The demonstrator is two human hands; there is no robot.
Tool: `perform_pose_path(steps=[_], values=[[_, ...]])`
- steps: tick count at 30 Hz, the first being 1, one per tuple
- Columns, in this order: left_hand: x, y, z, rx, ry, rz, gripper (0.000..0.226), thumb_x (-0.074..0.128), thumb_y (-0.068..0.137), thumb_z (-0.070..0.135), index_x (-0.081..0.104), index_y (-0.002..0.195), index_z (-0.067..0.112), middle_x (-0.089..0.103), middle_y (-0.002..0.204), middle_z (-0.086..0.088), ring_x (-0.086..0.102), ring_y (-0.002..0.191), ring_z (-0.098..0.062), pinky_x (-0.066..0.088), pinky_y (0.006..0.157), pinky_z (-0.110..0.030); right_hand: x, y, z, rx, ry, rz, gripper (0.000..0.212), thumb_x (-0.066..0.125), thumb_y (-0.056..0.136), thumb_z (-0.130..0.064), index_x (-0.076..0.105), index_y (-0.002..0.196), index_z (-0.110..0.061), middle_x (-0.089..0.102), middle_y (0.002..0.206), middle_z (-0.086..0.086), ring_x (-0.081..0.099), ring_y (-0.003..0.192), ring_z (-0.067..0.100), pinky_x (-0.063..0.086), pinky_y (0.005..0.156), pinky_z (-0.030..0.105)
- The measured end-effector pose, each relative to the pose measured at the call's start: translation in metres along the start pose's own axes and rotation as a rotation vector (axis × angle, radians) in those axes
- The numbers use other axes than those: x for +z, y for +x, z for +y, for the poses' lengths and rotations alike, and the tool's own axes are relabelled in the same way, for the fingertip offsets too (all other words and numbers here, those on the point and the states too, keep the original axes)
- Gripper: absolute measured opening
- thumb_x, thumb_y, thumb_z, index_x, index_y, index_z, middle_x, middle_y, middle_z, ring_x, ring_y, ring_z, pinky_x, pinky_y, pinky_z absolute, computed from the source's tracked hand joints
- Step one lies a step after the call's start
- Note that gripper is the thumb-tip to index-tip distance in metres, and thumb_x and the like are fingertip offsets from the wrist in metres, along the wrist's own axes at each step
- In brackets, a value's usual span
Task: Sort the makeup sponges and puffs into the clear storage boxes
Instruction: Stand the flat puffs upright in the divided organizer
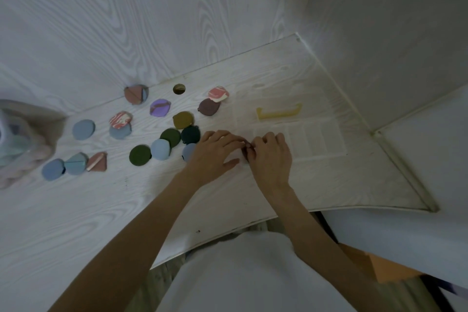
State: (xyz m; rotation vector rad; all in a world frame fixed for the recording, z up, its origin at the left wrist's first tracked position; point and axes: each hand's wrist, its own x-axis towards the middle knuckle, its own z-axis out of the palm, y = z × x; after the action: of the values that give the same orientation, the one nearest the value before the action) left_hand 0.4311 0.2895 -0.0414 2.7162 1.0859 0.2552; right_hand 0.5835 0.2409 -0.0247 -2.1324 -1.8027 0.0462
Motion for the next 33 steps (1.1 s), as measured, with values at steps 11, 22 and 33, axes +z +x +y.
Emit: perform_pose_path(steps=[11, 22, 33], values=[[-0.012, 0.013, -0.026, -0.498, -0.46, 0.295, 0.036, 0.059, 0.082, 0.005, 0.06, 0.116, 0.015, 0.06, 0.118, -0.006, 0.049, 0.112, -0.02, 0.033, 0.096, -0.027, 0.005, -0.014, 0.002, 0.013, 0.079, -0.044, 0.022, 0.065, 0.08, -0.033, 0.073, 0.067, -0.018, 0.062, 0.105, 0.009, 0.052, 0.091, 0.03, 0.043, 0.071, 0.036], [0.003, 0.067, -0.102, -0.822, -0.275, -0.018, 0.034, 0.06, 0.087, 0.025, 0.051, 0.115, 0.008, 0.054, 0.113, -0.015, 0.051, 0.103, -0.029, 0.041, 0.086, -0.036, 0.004, -0.008, -0.002, 0.035, -0.028, 0.029, 0.013, 0.071, 0.078, -0.019, 0.071, 0.068, -0.01, 0.063, 0.105, 0.007, 0.052, 0.091, 0.026, 0.038, 0.071, 0.032], [-0.039, 0.012, -0.042, -0.853, -0.659, 0.276, 0.018, 0.065, 0.086, 0.019, 0.06, 0.103, 0.015, 0.059, 0.088, 0.007, 0.052, 0.076, -0.001, 0.035, 0.061, -0.001, 0.008, -0.016, -0.001, 0.086, 0.142, -0.038, 0.011, 0.079, 0.071, -0.017, 0.07, 0.068, -0.011, 0.063, 0.104, 0.011, 0.056, 0.087, 0.03, 0.047, 0.071, 0.036]])
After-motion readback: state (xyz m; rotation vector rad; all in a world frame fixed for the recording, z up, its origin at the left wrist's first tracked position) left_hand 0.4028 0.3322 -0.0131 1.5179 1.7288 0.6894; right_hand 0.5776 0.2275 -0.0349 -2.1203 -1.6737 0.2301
